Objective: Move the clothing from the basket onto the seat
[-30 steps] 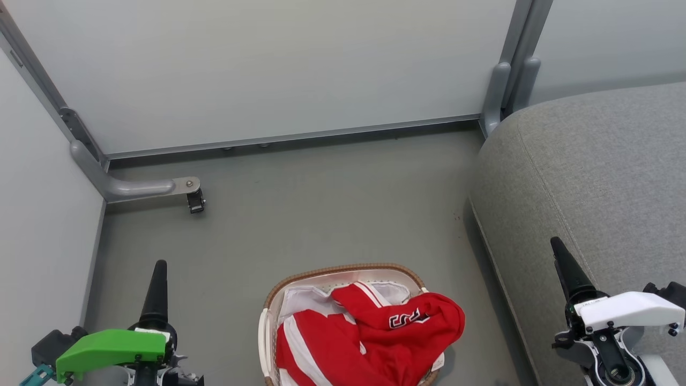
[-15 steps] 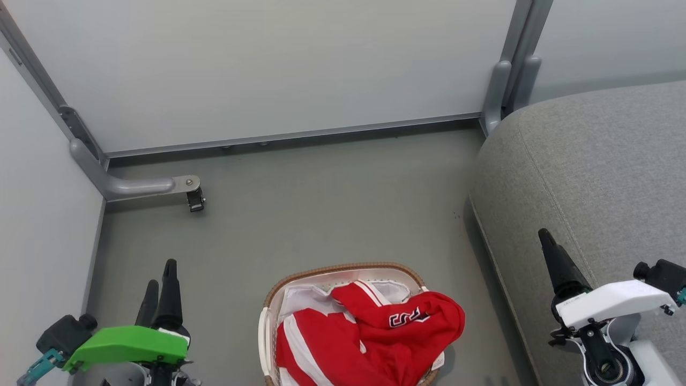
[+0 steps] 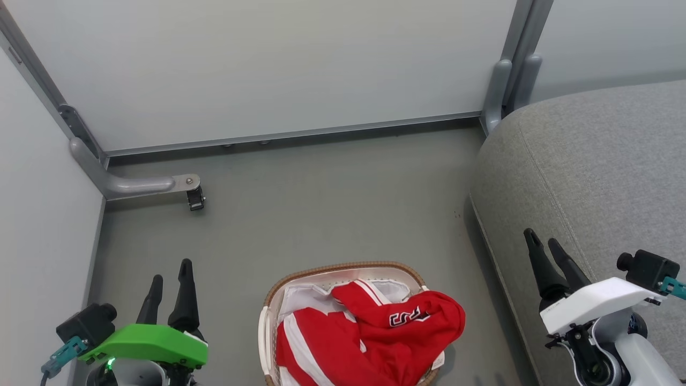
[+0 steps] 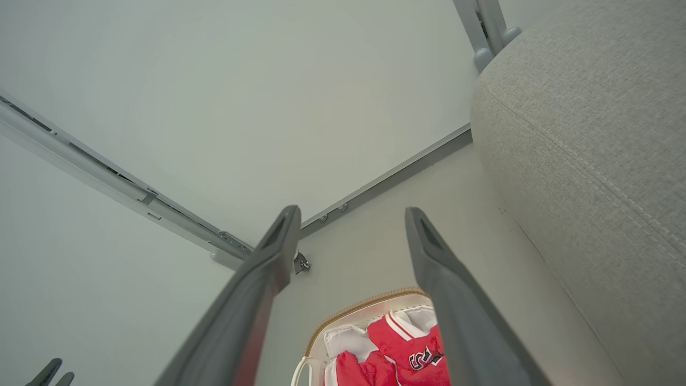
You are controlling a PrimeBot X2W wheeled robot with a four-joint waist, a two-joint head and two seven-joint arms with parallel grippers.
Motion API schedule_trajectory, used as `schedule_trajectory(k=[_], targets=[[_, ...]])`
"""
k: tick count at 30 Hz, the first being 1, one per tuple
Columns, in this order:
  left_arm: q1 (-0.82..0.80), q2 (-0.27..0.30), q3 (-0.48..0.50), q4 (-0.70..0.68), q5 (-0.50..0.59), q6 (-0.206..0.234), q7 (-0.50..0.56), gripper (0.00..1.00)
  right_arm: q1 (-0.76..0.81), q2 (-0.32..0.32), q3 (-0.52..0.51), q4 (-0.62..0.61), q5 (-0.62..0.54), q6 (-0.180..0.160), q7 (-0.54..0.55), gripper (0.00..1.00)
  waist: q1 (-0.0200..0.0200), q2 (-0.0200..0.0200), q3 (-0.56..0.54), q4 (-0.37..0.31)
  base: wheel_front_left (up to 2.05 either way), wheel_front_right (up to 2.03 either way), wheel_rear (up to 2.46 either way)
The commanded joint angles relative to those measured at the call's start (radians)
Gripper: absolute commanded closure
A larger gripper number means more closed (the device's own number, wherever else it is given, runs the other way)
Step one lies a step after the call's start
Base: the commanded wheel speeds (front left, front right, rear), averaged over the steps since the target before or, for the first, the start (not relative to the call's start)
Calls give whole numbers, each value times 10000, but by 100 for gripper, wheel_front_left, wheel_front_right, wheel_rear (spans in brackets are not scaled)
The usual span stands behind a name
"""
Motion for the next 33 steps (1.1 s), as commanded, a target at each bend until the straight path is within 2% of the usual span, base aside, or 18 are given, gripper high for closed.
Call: schedule_trajectory(k=[1,11,33], targets=[[-94,135,-78,-137,352,6,-114,0,-275,-178,101,-85,-308,4,-122,0,0,-1,1,-1,0,0,0],[169,155,-312,-139,1514,212,-420,0,-221,-385,373,-1,-1485,5,-423,0,0,-1,21,2,0,0,0],[591,-32,-235,-249,3707,440,-979,0,202,-310,196,214,-3661,4,-996,0,0,-1,9,-26,0,0,0]])
